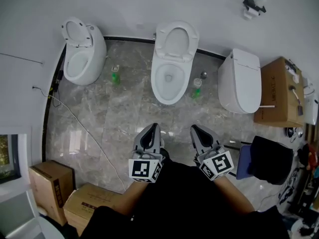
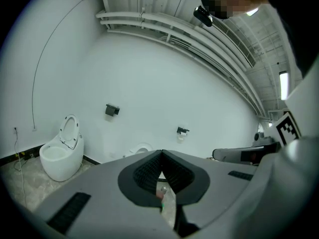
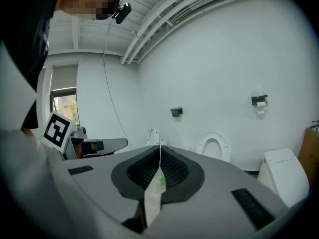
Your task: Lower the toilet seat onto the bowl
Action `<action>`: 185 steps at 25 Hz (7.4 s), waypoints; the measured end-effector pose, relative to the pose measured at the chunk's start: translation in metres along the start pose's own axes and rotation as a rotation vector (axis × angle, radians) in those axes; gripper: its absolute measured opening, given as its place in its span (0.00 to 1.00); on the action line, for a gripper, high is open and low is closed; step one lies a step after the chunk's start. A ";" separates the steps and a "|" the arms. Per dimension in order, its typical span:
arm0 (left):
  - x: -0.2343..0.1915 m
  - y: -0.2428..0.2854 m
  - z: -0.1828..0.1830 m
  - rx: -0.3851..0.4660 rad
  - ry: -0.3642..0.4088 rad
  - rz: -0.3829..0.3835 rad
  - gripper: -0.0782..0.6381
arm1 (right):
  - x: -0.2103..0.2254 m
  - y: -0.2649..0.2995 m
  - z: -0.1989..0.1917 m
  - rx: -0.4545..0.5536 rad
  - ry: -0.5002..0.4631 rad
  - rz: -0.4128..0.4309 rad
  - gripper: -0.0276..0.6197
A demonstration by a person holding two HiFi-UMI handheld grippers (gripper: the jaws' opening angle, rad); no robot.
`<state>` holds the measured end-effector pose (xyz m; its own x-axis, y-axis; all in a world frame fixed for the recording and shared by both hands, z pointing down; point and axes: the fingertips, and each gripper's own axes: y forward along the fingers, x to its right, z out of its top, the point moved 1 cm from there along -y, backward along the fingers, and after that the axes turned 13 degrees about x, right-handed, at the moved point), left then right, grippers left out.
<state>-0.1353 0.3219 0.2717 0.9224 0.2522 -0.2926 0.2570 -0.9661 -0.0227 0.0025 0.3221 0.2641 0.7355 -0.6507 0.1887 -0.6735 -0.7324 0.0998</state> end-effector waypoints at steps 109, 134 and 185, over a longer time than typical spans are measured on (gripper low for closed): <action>-0.219 0.752 -0.257 -0.459 0.414 -0.353 0.27 | 0.592 0.547 -0.137 -0.379 -0.323 0.034 0.19; -0.194 0.654 -0.243 -0.428 0.301 -0.348 0.28 | 0.521 0.477 -0.138 -0.358 -0.296 0.038 0.20; -0.161 0.394 -0.321 -0.597 0.355 -0.432 0.32 | 0.353 0.308 -0.260 -0.513 -0.477 0.171 0.29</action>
<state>-0.0903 -0.0816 0.6167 0.7172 0.6949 -0.0524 0.6291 -0.6133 0.4776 0.0352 -0.0811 0.6152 0.4897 -0.8503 -0.1929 -0.6453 -0.5022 0.5756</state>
